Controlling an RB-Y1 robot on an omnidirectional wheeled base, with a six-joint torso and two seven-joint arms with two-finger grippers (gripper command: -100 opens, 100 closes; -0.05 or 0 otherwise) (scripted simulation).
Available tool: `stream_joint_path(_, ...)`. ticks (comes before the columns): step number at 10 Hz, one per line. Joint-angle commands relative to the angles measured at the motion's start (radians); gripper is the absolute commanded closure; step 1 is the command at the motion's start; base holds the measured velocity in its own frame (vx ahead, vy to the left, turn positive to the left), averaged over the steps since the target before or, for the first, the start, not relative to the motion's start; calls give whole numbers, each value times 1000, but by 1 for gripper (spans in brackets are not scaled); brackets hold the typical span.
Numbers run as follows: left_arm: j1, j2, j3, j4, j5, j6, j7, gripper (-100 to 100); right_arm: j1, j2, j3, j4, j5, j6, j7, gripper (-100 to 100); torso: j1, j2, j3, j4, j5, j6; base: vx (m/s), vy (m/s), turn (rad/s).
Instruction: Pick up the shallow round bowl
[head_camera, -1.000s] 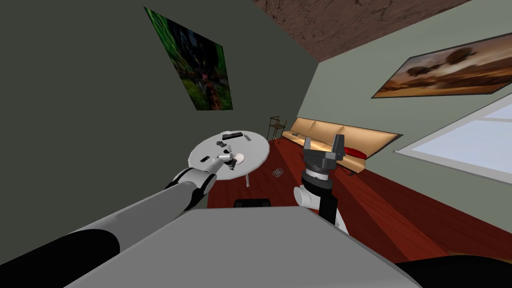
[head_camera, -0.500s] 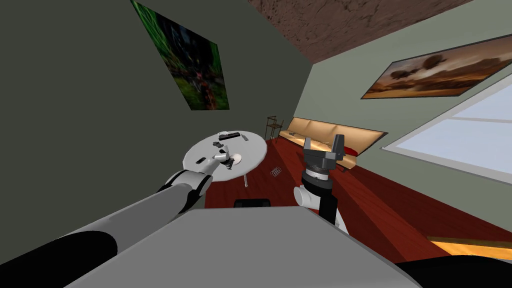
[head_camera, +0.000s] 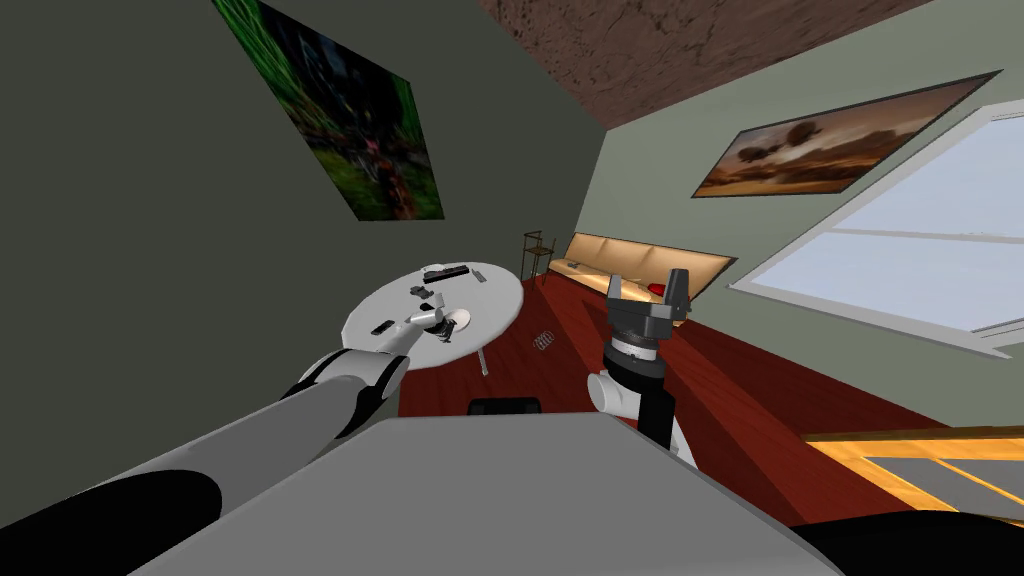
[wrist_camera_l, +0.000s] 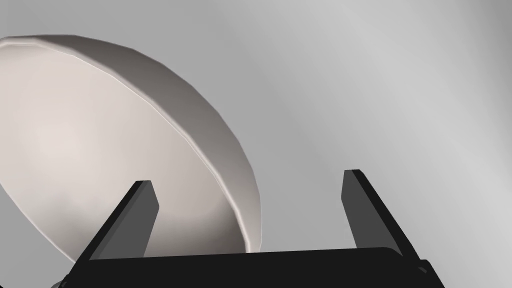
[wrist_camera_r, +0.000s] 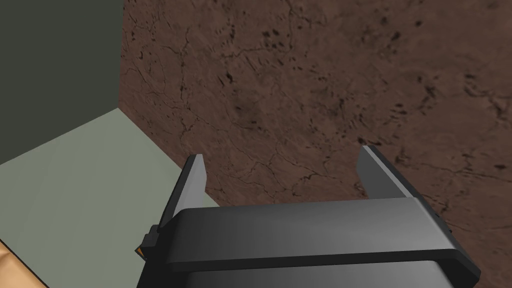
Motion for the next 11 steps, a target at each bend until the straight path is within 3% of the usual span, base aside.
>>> stream_joint_path(1, -17, 18, 11, 41, 17, -10, -27, -100, 0, 0, 0, 0, 0, 0, 0, 0, 0, 0, 0, 0, 0, 0, -1, -41, -77)
stream_joint_path(3, 20, 85, 48, 51, 69, -22, -86, -100, 0, 0, 0, 0, 0, 0, 0, 0, -1, 0, 0, 0, 0, 0, -4, -80, -177)
stream_joint_path(7, 25, 88, 48, 40, 68, -16, -84, -100, 0, 0, 0, 0, 0, 0, 0, 0, 2, 0, 0, 0, 0, 0, 3, -31, -15)
stream_joint_path(8, 24, 88, 48, 42, 68, -18, -86, 100, 0, 0, 0, 0, 0, 0, 0, 0, 3, 0, 0, 0, 0, 0, 0, 0, 0)
stream_joint_path(11, 25, 88, 48, 43, 69, -17, -84, 100, 0, 0, 0, 0, 0, 0, 0, 0, 3, 0, 0, 0, 0, 0, 0, 0, 0)
